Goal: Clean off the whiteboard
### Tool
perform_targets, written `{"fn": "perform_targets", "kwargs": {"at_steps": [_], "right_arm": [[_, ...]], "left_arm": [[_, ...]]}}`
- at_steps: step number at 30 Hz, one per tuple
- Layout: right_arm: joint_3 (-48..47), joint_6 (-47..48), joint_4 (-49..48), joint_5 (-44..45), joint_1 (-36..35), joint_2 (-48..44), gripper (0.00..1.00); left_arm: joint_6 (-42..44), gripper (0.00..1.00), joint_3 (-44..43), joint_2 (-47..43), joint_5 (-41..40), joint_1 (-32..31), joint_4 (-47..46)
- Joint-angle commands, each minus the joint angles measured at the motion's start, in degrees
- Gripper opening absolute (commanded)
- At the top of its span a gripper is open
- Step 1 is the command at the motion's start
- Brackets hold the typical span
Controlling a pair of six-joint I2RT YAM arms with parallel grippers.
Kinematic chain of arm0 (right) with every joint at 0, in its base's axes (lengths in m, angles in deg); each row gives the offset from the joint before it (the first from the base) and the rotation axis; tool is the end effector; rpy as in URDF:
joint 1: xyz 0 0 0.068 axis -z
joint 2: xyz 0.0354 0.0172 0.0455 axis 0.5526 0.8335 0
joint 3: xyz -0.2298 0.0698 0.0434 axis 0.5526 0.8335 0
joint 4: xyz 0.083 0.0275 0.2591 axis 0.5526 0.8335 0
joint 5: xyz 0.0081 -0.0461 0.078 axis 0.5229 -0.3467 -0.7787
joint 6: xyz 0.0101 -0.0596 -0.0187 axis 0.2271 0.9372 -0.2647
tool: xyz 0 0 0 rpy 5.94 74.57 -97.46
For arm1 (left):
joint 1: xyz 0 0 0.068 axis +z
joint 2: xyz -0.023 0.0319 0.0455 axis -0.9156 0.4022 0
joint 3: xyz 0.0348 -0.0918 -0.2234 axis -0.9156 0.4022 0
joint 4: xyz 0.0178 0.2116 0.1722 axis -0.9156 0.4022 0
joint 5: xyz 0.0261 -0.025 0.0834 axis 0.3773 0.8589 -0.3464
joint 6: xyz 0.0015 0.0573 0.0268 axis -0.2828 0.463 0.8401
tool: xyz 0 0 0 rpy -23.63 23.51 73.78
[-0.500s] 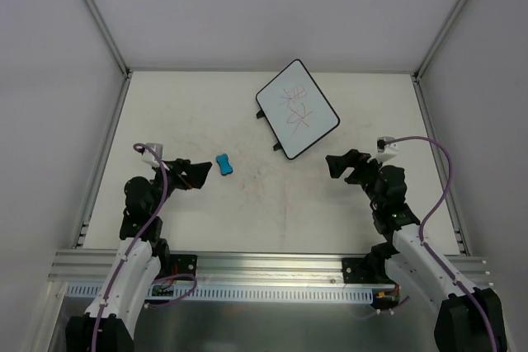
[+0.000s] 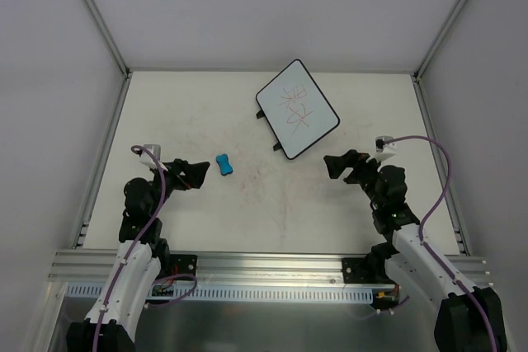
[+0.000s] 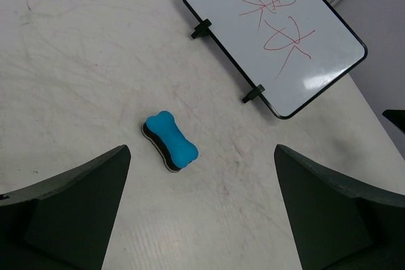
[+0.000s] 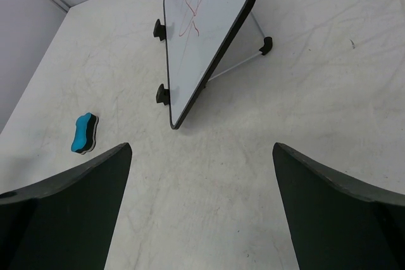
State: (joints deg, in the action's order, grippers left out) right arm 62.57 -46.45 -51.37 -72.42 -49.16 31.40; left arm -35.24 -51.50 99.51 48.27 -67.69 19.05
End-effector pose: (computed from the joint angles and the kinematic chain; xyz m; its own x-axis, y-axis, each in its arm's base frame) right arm 0.2131 0.0659 0.1907 -0.1424 0.1732 -0.9745 -0.3689 0.9043 0.2146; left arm 0.1920 -0.0228 0.1910 -0.1410 -0.4263 -0.8935 0.3711 0.8140 -0.4469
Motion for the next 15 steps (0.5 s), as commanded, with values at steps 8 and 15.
{"fn": "perform_targets", "kwargs": {"at_steps": [8,15], "right_arm": [[-2.41,-4.56,-9.6,-6.33,3.75,7.39,0.99],[-2.75,-10.37,-25.76,-12.65,6.39,18.28,0.99]], "left_arm": [[0.94,0.99,-3.87,2.43,-3.21,0.18,1.82],[1.29,0.99,-3.87,2.53,-4.09,0.18,2.52]]}}
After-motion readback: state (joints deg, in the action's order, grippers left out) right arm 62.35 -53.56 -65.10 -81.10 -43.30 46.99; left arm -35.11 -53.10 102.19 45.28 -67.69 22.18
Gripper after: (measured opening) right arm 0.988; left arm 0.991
